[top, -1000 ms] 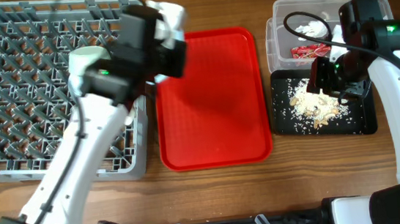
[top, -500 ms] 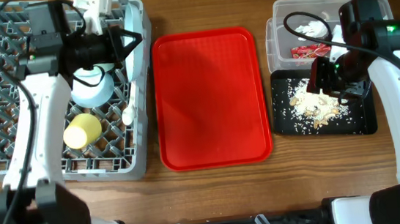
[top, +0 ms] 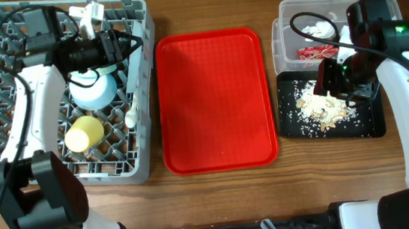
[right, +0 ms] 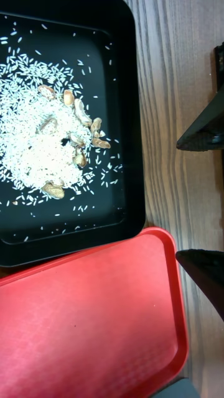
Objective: Sort waste into correct bins and load items into the dishwasher rack
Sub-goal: 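Carry the plate with the left gripper and stand it in the rack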
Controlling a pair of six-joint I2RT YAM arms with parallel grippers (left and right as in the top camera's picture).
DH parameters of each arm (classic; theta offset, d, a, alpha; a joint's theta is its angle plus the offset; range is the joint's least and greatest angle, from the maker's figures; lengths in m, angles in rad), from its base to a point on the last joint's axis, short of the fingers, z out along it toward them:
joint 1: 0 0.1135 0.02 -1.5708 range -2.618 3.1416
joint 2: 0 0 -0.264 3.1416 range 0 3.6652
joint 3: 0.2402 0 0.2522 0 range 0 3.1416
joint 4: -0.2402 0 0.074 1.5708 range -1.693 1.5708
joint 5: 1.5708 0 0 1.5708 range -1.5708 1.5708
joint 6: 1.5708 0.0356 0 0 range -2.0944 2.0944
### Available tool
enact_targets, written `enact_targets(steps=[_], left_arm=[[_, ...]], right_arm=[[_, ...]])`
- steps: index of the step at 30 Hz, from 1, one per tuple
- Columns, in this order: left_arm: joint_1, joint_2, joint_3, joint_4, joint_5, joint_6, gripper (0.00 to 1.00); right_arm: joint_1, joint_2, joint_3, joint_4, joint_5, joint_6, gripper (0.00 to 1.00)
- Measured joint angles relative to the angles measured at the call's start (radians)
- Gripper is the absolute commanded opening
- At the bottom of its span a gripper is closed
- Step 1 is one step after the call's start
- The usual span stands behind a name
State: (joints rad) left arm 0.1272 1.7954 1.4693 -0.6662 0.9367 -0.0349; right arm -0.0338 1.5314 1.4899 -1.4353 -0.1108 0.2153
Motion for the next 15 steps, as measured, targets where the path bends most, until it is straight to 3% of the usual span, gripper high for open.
enact_targets(steps=[7, 12, 15], left_arm=[[0.029, -0.043, 0.0, -0.053, -0.072, -0.004, 1.0], [0.029, -0.174, 0.0, -0.167, -0.234, -0.011, 1.0], [0.029, -0.259, 0.005, -0.276, -0.389, -0.063, 1.0]], right_arm=[[0.0, 0.0, 0.0, 0.004, 0.0, 0.0, 0.53], [0.0, 0.0, 0.0, 0.061, -0.013, -0.011, 0.59], [0.0, 0.0, 0.001, 0.166, -0.104, -0.085, 0.71]])
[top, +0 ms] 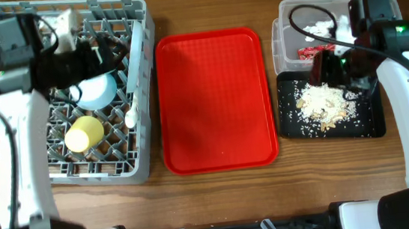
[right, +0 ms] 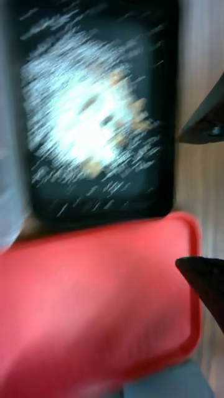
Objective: Sort waste into correct bins and load items into the dishwasher rack
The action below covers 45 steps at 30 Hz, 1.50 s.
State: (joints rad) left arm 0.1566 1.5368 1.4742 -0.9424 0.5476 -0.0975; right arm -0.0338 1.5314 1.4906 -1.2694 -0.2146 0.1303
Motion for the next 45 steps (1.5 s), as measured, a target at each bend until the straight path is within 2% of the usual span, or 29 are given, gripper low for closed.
enact_targets(steps=[2, 4, 7, 11, 15, 18, 20, 22, 24, 25, 26, 27, 32, 38, 45], left_arm=[[0.0, -0.027, 0.005, -0.082, -0.111, -0.047, 1.0], [0.0, -0.03, 0.009, -0.177, -0.224, -0.104, 1.0], [0.0, -0.023, 0.007, -0.291, -0.327, -0.155, 1.0], [0.0, -0.023, 0.006, -0.402, -0.388, -0.151, 1.0], [-0.017, -0.051, -0.016, -0.392, -0.406, -0.118, 1.0], [-0.035, -0.147, -0.073, -0.348, -0.412, -0.101, 1.0], [-0.05, -0.246, -0.126, -0.296, -0.413, -0.094, 1.0], [-0.068, -0.373, -0.194, -0.237, -0.418, -0.087, 1.0], [-0.085, -0.474, -0.25, -0.198, -0.42, -0.072, 1.0], [-0.112, -0.611, -0.323, -0.158, -0.419, -0.068, 1.0], [-0.124, -0.675, -0.36, -0.128, -0.42, -0.068, 1.0], [-0.144, -0.785, -0.428, -0.096, -0.42, -0.064, 1.0], [-0.161, -1.032, -0.526, -0.094, -0.42, -0.064, 1.0], [-0.161, -1.157, -0.526, -0.134, -0.42, -0.064, 1.0], [-0.161, -1.167, -0.527, -0.237, -0.42, -0.061, 1.0]], right_arm=[[0.0, 0.0, 0.002, 0.059, -0.048, -0.029, 0.81], [0.0, 0.0, 0.003, 0.116, -0.071, -0.056, 0.86], [0.0, 0.0, 0.003, 0.134, -0.073, -0.072, 0.86], [0.0, 0.0, 0.003, 0.105, -0.059, -0.072, 0.86], [0.0, -0.011, -0.003, 0.09, -0.038, -0.063, 0.87], [0.0, -0.071, -0.049, 0.104, -0.033, -0.056, 0.88], [0.0, -0.145, -0.1, 0.137, -0.029, -0.055, 0.9], [0.0, -0.249, -0.175, 0.204, -0.026, -0.053, 1.0], [0.0, -0.39, -0.261, 0.265, -0.02, -0.052, 1.0], [0.0, -0.462, -0.301, 0.292, -0.017, -0.05, 1.0], [0.0, -0.503, -0.318, 0.3, -0.016, -0.05, 1.0], [0.0, -0.615, -0.364, 0.307, -0.013, -0.049, 1.0], [0.0, -0.79, -0.404, 0.258, -0.009, -0.049, 1.0], [0.0, -0.848, -0.404, 0.252, -0.009, -0.049, 1.0], [0.0, -0.83, -0.406, 0.252, -0.008, -0.049, 1.0]])
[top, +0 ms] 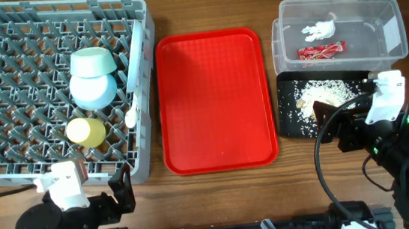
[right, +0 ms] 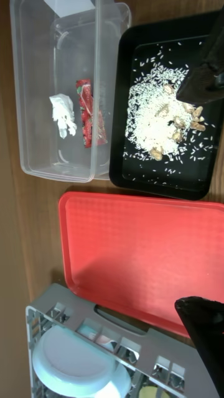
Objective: Sort waste into correct bins and load items into the dishwasher rack
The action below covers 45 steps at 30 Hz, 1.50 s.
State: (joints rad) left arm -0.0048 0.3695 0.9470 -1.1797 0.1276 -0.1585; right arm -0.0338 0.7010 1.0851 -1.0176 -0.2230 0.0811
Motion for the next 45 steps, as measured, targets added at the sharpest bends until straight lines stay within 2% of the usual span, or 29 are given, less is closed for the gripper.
enact_targets(steps=[12, 18, 25, 30, 36, 40, 42, 45], left_arm=[[0.0, 0.0, 0.0, -0.034, 0.0, 0.0, 1.0], [0.0, 0.0, 0.0, -0.034, 0.0, 0.0, 1.0], [0.0, 0.0, -0.003, -0.034, 0.0, 0.0, 1.0], [0.0, 0.0, -0.006, -0.035, 0.0, 0.0, 1.0], [0.0, 0.0, -0.006, -0.036, 0.0, 0.0, 1.0], [0.0, 0.0, -0.006, -0.036, 0.0, 0.0, 1.0], [0.0, 0.0, -0.006, -0.036, 0.0, 0.0, 1.0], [0.0, 0.0, -0.006, -0.037, 0.0, 0.0, 1.0]], right_arm=[[0.0, 0.024, -0.002, -0.026, 0.006, 0.0, 1.0], [0.014, -0.095, -0.075, 0.2, 0.023, -0.001, 1.0], [0.068, -0.478, -0.376, 0.505, 0.025, 0.006, 1.0], [0.09, -0.652, -0.616, 0.703, 0.025, 0.038, 1.0], [0.097, -0.68, -0.845, 1.036, 0.025, 0.057, 1.0], [0.097, -0.682, -0.987, 1.183, 0.024, 0.058, 1.0], [0.097, -0.682, -1.046, 1.21, 0.022, 0.058, 1.0], [0.097, -0.682, -1.079, 1.143, 0.02, 0.06, 1.0]])
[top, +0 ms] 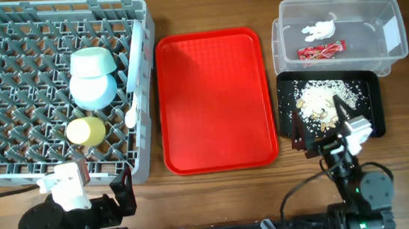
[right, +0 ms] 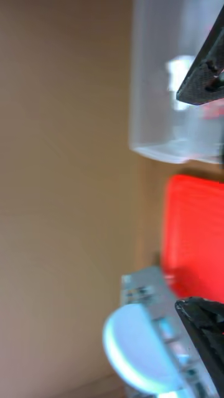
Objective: Sort waste into correct bins and load items into the dishwasher rack
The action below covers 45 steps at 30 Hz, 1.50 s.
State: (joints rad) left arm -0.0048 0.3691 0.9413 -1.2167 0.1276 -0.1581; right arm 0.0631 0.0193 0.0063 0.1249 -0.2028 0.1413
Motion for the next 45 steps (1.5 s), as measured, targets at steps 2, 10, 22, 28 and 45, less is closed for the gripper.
enact_targets(steps=[2, 10, 22, 28, 45], left_arm=[[0.0, 0.0, 0.0, 0.0, 0.0, 0.0, 1.0], [0.0, 0.0, 0.0, 0.0, 0.0, 0.0, 1.0], [0.0, 0.0, 0.0, 0.0, 0.0, 0.0, 1.0], [0.0, 0.0, 0.0, 0.0, 0.0, 0.0, 1.0], [0.02, -0.02, -0.036, 0.082, -0.011, 0.003, 1.0]], right_arm=[[0.0, -0.001, 0.0, -0.056, -0.007, -0.002, 1.0], [0.0, -0.002, 0.0, -0.111, -0.026, -0.004, 1.0], [0.0, -0.002, 0.0, -0.111, -0.025, -0.004, 1.0], [0.0, -0.002, 0.0, -0.111, -0.026, -0.004, 1.0], [0.0, -0.002, 0.0, -0.111, -0.026, -0.004, 0.99]])
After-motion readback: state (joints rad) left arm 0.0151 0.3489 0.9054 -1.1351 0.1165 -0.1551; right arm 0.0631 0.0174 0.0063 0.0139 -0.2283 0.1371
